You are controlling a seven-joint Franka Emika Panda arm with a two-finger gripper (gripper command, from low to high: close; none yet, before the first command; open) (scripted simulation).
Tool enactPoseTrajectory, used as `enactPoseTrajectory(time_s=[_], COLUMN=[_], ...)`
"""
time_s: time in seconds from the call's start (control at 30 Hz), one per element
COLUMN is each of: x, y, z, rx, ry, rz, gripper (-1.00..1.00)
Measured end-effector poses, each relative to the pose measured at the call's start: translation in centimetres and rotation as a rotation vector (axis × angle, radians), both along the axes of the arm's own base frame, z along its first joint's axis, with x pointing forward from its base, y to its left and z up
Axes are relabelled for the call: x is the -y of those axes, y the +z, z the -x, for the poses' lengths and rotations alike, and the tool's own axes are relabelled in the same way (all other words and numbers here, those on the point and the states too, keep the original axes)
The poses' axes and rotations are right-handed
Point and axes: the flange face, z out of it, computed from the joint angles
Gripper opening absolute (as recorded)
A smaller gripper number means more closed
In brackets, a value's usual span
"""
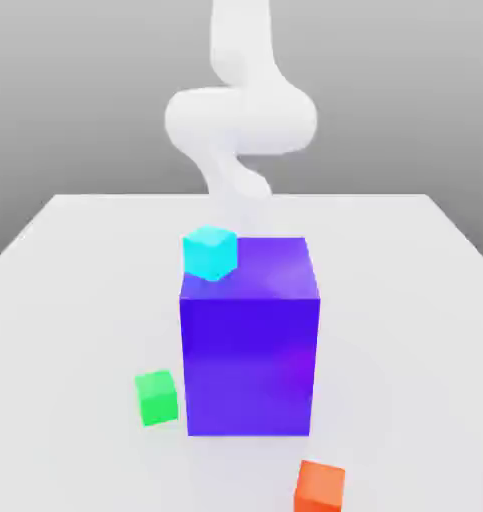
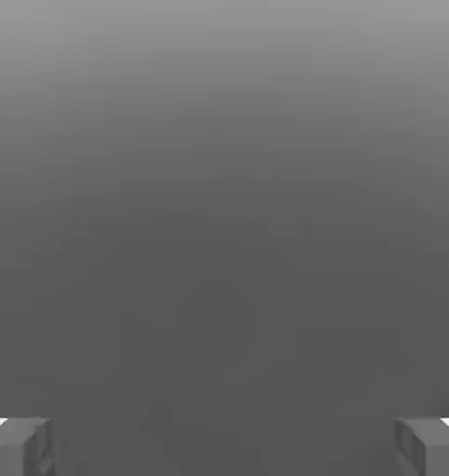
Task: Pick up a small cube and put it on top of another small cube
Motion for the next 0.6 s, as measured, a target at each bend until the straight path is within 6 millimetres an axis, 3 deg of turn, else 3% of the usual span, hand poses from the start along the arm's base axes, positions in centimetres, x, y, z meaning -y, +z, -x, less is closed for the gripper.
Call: enactPoseTrajectory(time_s=[0.3,0.6], x=[-5.2,-12.8], y=[-9.1,-19.9], z=[-8.7,-13.9], rx=[-0.156,-0.262], ry=[0.434,0.840], rz=[0.078,0.187], gripper=[0.00,0.00])
